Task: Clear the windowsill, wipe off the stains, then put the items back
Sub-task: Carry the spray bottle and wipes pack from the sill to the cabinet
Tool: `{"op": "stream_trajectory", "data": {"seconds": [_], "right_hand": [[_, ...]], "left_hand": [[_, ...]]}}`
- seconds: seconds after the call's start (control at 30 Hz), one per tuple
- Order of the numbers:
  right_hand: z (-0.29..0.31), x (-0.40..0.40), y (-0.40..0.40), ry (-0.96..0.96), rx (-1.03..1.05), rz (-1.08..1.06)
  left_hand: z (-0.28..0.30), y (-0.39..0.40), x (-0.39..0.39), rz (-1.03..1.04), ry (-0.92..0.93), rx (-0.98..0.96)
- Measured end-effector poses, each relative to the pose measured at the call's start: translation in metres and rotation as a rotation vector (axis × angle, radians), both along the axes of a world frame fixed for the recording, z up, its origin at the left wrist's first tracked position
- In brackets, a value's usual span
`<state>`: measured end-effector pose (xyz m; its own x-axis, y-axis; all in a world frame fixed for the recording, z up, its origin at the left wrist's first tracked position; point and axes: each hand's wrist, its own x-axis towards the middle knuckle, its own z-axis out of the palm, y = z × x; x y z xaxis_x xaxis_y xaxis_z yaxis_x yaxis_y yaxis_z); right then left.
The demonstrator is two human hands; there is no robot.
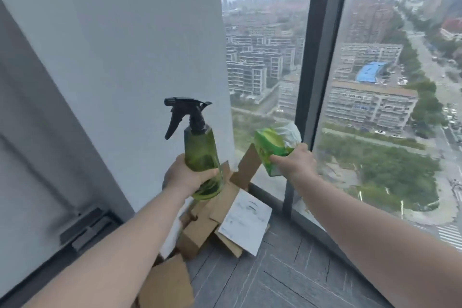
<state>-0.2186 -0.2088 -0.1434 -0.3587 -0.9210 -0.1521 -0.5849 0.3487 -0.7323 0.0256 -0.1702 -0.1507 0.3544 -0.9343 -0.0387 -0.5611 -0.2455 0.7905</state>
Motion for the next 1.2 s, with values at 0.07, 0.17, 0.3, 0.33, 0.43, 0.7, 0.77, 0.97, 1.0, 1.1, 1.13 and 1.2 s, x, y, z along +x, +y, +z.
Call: {"op": "stream_trajectory", "data": {"seconds": [0.07,0.17,0.3,0.33,0.43,0.7,0.77,0.97,1.0,1.1,1.13,1.2], "right_hand": [[0.004,0.062,0.013,-0.017,-0.001,0.085],[0.003,0.162,0.042,-0.050,0.012,0.214],[0.002,0.303,0.104,-0.068,0.018,0.375],[0.001,0.340,0.123,-0.075,0.015,0.409],[0.001,0.450,0.182,-0.114,-0.001,0.513],[0.009,0.691,0.330,-0.065,0.013,0.853],[0.009,0.741,0.354,-0.057,0.012,0.919],[-0.004,0.897,0.418,-0.047,-0.005,1.089],[-0.008,0.926,0.429,-0.042,-0.005,1.122],[-0.020,1.010,0.470,-0.056,0.019,1.242],[-0.022,1.039,0.484,-0.063,0.034,1.282],[-0.024,1.093,0.515,-0.061,0.058,1.354]], "left_hand": [[0.004,0.033,0.059,0.086,0.018,-0.004],[0.009,0.093,0.149,0.209,0.014,-0.019],[0.015,0.191,0.270,0.369,-0.027,-0.030],[0.017,0.217,0.301,0.406,-0.039,-0.023],[0.023,0.296,0.392,0.517,-0.063,-0.027],[0.025,0.494,0.594,0.864,-0.066,-0.011],[0.022,0.531,0.632,0.932,-0.063,-0.020],[0.001,0.622,0.733,1.115,-0.027,-0.026],[-0.003,0.634,0.750,1.144,-0.034,-0.015],[-0.012,0.672,0.799,1.237,-0.056,-0.003],[-0.011,0.684,0.816,1.268,-0.057,-0.003],[-0.010,0.712,0.848,1.326,-0.051,0.023]]}}
